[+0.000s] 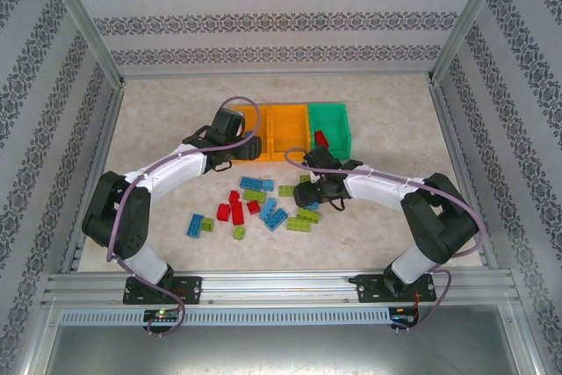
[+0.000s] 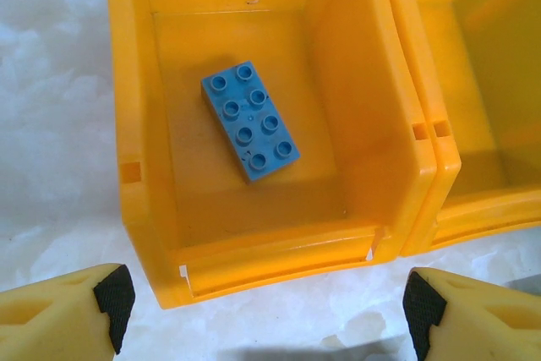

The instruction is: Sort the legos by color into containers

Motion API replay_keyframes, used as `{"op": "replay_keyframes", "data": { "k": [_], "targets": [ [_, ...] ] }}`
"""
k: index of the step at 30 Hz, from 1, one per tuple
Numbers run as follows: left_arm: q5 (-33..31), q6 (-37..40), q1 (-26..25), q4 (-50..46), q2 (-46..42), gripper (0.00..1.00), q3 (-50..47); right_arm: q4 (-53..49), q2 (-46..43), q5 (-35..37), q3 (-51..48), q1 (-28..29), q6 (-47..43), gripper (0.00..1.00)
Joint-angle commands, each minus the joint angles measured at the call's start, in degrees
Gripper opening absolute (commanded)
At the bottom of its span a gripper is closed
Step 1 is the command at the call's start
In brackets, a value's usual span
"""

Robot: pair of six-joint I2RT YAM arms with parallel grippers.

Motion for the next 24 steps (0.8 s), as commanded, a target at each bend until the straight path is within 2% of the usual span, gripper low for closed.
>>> {"op": "replay_keyframes", "data": {
  "k": [1,4,10,14,24],
  "targets": [
    [-0.91,-0.83,-0.38,1.4,-1.8,0.85,-0.53,-1.15,1.5,3.02,1.75,0.66,1.45,0.74],
    [-1.29,-0.58,-0.33,1.32,-2.26,0.85,-0.87,-0.81,1.59,2.87,1.54,0.6,1.9,0.7],
    [-1.62,-0.29,-0.36,1.32,-2.51,0.85,-1.18,-1.11,1.58,3.1,0.91,0.63,2.12,0.54],
    [-1.66,-0.3,-0.34,1.4,-2.71,0.85,-1.5,-1.24,1.16,3.25,0.4,0.56,2.43,0.48],
    [-2.01,0.05,-0.36,1.19,-3.41,0.85,-2.13,-1.02,-1.88,4.71,0.45,-0.82,3.04,0.43]
  ]
}}
